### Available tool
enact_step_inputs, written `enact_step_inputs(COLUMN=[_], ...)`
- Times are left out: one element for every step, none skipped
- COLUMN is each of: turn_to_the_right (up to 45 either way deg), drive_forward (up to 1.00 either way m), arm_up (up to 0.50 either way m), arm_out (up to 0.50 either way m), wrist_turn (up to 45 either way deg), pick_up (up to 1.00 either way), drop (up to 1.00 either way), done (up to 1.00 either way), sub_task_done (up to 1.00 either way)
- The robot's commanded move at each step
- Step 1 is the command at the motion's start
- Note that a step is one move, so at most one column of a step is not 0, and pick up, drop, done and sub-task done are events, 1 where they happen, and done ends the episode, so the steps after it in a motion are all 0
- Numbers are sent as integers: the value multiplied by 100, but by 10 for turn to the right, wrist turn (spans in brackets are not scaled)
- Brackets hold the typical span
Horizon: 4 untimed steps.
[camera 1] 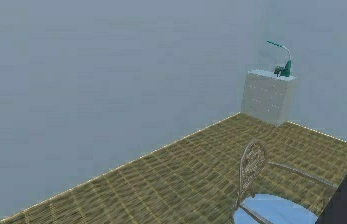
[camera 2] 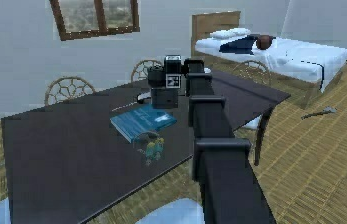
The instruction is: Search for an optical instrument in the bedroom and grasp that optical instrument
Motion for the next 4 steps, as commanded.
enact_step_inputs(turn_to_the_right=[0,0,0,0], drive_forward=[0,0,0,0], arm_up=[-26,0,10,0], arm_out=[0,0,0,0], wrist_turn=[0,0,0,0], pick_up=[0,100,0,0], drop=[0,0,0,0], done=[0,0,0,100], sub_task_done=[0,0,0,0])
